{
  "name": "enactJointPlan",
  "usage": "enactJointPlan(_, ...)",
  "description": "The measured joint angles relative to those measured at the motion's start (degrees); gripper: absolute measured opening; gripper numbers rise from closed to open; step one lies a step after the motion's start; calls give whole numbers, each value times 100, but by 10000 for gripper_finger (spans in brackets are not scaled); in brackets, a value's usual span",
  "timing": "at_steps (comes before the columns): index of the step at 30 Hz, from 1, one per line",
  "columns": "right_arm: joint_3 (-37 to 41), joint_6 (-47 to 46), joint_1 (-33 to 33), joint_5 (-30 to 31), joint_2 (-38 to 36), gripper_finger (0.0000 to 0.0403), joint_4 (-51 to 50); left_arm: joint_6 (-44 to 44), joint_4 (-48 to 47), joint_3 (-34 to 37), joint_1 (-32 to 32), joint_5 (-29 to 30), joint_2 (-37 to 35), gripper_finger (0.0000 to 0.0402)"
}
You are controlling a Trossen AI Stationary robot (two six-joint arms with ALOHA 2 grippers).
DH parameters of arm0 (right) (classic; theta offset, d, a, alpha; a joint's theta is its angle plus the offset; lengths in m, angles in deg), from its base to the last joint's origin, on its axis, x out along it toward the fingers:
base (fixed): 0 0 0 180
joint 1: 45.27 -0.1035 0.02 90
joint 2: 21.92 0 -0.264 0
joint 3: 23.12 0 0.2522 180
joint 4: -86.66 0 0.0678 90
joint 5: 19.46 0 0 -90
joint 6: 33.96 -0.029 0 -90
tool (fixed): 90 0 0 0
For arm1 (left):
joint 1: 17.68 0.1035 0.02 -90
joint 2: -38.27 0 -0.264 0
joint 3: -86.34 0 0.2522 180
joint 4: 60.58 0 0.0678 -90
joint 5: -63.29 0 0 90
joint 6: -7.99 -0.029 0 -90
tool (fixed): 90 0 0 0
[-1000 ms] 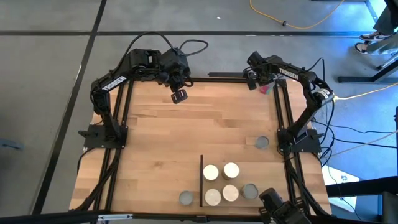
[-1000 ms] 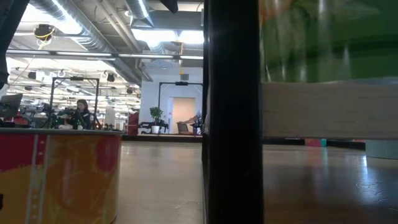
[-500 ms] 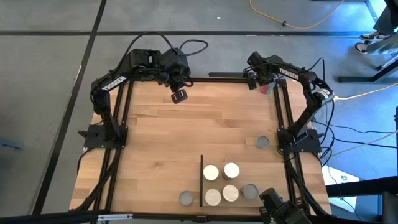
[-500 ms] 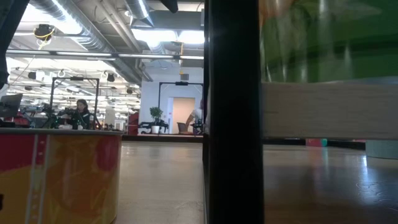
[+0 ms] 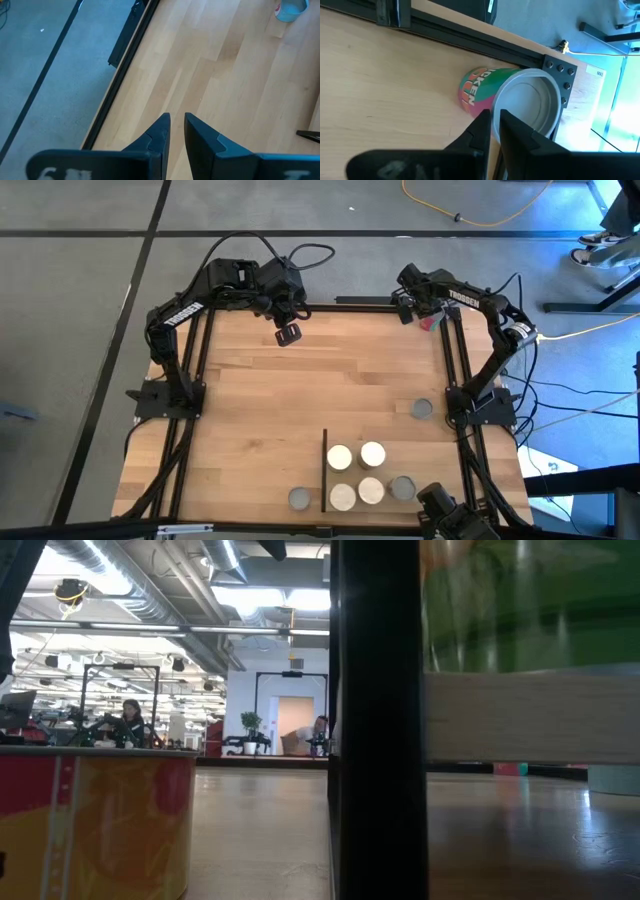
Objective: Pick and place cans onto a shelf
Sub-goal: Put the canned chicken soup on the shelf
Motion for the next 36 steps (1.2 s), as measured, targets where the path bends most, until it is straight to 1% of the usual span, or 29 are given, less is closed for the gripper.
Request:
enactJointPlan(14, 2, -24, -1, -18, 0, 43, -45, -2, -1, 0, -2, 0, 0, 50)
enactJointPlan(19, 2, -15, -119, -243, 0, 43, -204, -9, -1, 0, -2, 0, 0, 50)
enactJointPlan(22, 2, -21, -248, -360, 0, 43, -511, -9, -1, 0, 0, 0, 0, 50)
enactJointPlan(26, 2, -223, -401, -530, -2, 43, -674, -9, -1, 0, -2, -1, 0, 50)
enactJointPlan(31, 2, -603, -670, -531, -4, 43, -679, -9, -1, -2, -2, -2, 0, 50)
enactJointPlan(36, 2, -921, -725, -452, -7, 43, -670, -8, -1, 0, -2, 0, 0, 50)
